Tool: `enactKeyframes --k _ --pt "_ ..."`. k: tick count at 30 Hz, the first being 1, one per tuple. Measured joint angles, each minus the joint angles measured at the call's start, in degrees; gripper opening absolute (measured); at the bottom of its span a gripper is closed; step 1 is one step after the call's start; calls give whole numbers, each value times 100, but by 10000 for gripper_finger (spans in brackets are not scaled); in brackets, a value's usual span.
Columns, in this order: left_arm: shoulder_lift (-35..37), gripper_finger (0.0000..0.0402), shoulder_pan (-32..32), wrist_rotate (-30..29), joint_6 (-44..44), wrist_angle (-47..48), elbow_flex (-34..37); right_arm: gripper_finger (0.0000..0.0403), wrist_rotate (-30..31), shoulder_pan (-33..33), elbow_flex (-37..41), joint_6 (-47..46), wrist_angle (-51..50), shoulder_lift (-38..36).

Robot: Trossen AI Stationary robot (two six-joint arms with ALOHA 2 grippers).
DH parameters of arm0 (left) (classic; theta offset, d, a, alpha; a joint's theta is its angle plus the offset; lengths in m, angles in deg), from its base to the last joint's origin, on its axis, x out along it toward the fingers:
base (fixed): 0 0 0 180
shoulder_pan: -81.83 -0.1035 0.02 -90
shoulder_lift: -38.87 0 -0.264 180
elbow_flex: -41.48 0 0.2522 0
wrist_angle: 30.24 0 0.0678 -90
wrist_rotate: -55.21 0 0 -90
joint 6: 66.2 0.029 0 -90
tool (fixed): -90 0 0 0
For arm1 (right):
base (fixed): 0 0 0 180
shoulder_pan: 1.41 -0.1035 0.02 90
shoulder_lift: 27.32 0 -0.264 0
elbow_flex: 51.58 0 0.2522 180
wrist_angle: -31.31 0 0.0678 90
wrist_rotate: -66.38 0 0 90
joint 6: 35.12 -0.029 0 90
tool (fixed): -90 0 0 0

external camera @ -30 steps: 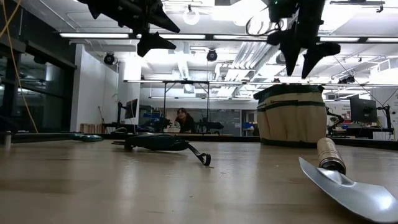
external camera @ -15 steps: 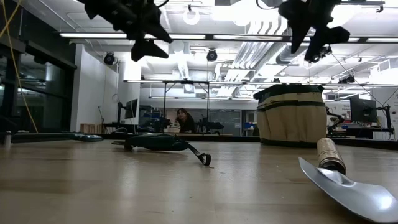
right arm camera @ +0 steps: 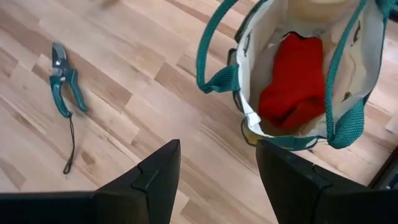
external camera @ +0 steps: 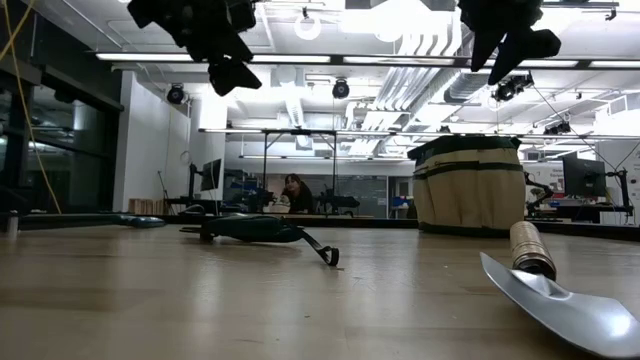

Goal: Pick & Place Garden tools in Gardening bag
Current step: Put the bottom shear scissor into the gardening bag

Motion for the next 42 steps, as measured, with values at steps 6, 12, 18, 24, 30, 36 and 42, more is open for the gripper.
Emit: enactKeyframes --k 6,12,18,24,30,36,42 --pt "-178 238 669 -221 755 5 135 201 30 -383 0 -4 51 0" --pt "-532 238 1290 -1011 1407 235 200 201 46 -644 0 -48 225 0" --pt "-1046 238 1793 -1360 1615 241 200 201 241 -813 0 -31 466 0" --pt "-1675 238 2301 -1955 1619 -14 204 201 185 -911 0 79 563 2" --pt "-2190 237 2626 -2427 1618 -647 200 201 178 -976 2 142 630 2" --pt "-2531 237 2775 -2709 1616 -820 200 201 178 -976 1 223 657 2" --pt "-2854 237 2823 -2962 1736 -845 200 201 178 -976 2 329 762 2"
